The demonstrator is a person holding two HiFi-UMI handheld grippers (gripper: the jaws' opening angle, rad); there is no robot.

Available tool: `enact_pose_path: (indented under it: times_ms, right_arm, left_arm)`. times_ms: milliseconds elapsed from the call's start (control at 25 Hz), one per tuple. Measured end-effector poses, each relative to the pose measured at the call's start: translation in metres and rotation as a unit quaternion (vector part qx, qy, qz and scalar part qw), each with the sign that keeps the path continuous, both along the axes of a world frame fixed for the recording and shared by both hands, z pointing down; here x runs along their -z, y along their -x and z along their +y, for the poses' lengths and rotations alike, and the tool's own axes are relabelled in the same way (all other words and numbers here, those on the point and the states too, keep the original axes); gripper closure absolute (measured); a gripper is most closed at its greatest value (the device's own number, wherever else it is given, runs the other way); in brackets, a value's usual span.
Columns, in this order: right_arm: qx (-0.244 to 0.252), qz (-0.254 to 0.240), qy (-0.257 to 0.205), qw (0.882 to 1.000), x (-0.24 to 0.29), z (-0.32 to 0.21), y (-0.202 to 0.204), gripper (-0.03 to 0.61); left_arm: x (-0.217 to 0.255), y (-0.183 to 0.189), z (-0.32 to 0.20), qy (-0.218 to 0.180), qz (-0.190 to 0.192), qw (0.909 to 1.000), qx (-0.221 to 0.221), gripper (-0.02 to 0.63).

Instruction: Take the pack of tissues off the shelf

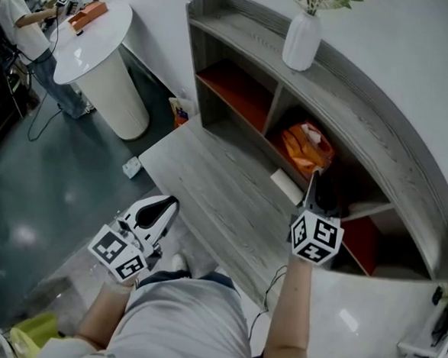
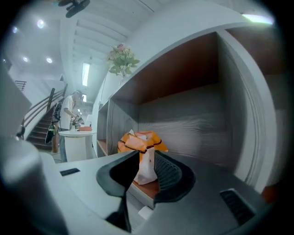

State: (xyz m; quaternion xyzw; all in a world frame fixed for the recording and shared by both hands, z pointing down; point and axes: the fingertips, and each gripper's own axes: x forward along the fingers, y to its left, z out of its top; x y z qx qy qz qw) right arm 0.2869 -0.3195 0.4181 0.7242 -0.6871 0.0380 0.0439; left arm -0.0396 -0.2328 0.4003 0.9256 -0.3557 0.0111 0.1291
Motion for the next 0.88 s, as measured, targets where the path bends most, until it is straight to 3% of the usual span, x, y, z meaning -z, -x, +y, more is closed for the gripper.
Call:
enact_pose_path:
  times_ms: [200, 400, 560, 880]
  right_arm:
    - [-0.017, 0.074, 0.01, 0.997, 0.001, -0.015, 0.011, 0.489]
    - [-0.039, 0.069, 0.015, 0.997, 0.004, -0.02, 0.01, 0.49]
    - [-0.046, 0.071, 0.015, 0.996, 0.007, -0.023, 0.006, 0.526]
    - [-0.032, 0.042, 0.004, 0.999, 0.015, -0.003, 0.024, 0.555]
  left_arm:
    - [0.003, 0.009, -0.007, -0.003, -0.005, 1.0, 0.006, 0.595]
    - [0.0, 0.019, -0.008, -0.001, -0.007, 0.9999, 0.014, 0.594]
    - [-0.001, 0.027, -0.008, 0.003, -0.005, 0.9998, 0.02, 0.594]
    - [-0.001, 0.032, -0.002, 0.005, 0.005, 1.0, 0.006, 0.594]
